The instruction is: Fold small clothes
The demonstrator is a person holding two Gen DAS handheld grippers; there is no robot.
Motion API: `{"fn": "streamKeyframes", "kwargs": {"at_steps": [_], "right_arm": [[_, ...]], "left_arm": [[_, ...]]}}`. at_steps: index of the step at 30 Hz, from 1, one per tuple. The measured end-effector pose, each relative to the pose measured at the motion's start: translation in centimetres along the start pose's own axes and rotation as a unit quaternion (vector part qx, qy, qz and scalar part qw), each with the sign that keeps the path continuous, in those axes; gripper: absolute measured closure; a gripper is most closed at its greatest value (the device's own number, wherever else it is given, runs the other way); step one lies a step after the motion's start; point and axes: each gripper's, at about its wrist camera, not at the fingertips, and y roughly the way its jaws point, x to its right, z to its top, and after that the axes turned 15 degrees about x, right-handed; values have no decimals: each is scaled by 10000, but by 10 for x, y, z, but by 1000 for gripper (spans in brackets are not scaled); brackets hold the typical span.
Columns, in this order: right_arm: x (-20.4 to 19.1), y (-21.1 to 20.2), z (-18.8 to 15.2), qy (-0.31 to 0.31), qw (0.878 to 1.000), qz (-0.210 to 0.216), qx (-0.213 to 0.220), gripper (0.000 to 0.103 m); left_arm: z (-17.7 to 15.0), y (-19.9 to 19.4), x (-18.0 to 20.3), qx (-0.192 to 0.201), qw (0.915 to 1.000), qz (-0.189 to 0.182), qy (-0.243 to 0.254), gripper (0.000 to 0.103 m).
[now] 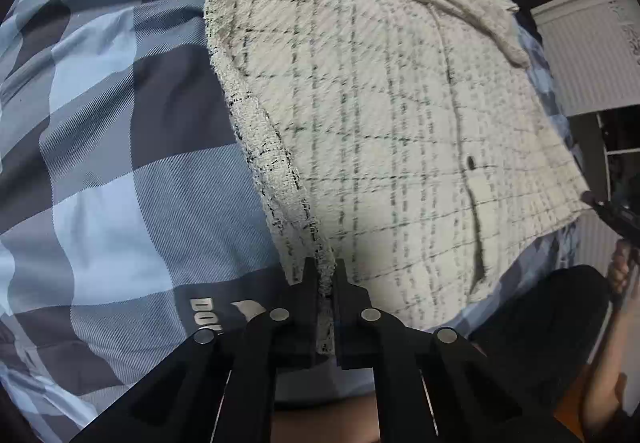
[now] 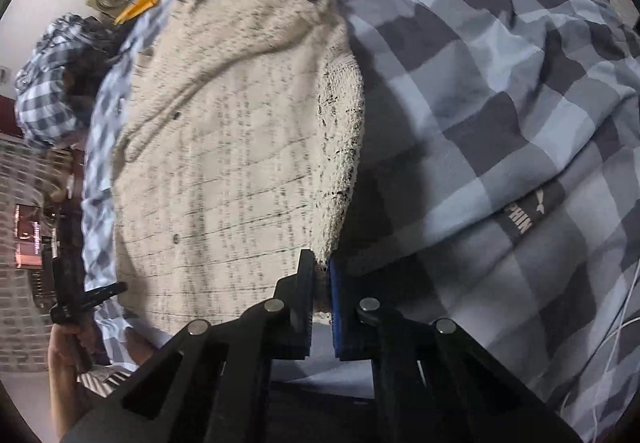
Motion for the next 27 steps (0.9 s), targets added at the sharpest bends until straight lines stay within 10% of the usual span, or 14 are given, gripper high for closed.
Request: {"fn": "streamKeyframes", "kwargs": {"at_steps": [3,9,16,27], "right_arm": [[5,4,5,72,9998,-150,129,100],[17,-34,12,813,9907,1006,418,101],[11,-78,17,1817,9149,3268,1523,102],[-47,-160,16,1438,8441,4668,2211,102]], "left_arm": [[3,-8,2,178,9998,-109,-69,100],[14,-64,6,1070,9885,-981,-427,101],[25,-138,27,1994,9361,-2755,-890,101],[-19,-216,45,2579,8715,-4010,-1146,101]]}}
